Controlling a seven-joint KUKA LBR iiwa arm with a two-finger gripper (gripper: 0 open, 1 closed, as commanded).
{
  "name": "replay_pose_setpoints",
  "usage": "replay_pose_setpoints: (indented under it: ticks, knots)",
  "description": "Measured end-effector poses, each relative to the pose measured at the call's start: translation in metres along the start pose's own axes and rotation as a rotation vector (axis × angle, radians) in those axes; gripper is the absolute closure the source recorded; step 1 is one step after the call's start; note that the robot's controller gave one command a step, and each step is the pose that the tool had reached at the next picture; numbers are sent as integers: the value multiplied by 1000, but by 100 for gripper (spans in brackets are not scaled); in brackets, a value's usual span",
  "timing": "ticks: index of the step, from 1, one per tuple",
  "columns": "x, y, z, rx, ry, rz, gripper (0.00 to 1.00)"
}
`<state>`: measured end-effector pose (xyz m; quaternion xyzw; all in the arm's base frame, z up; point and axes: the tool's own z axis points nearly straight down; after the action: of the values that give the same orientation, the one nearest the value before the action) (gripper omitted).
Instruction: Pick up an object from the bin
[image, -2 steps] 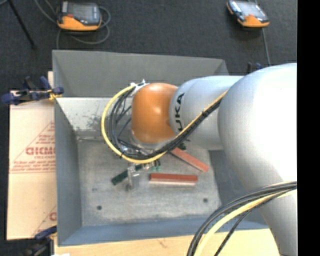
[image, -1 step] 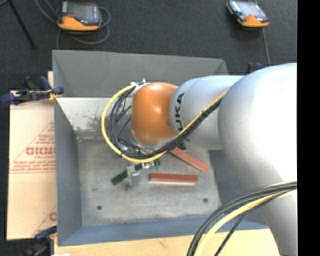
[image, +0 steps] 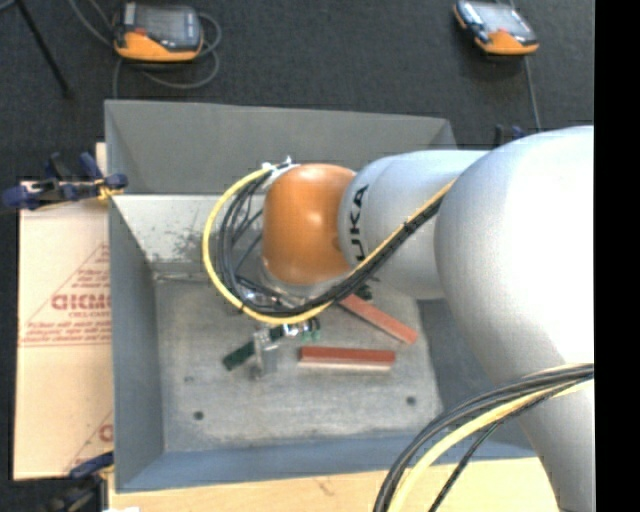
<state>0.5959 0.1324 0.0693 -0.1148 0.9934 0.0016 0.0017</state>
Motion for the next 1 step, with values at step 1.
replay_pose_setpoints:
  ticks: [1]
  knots:
    - [-1,0,-1,0,-3,5,0]
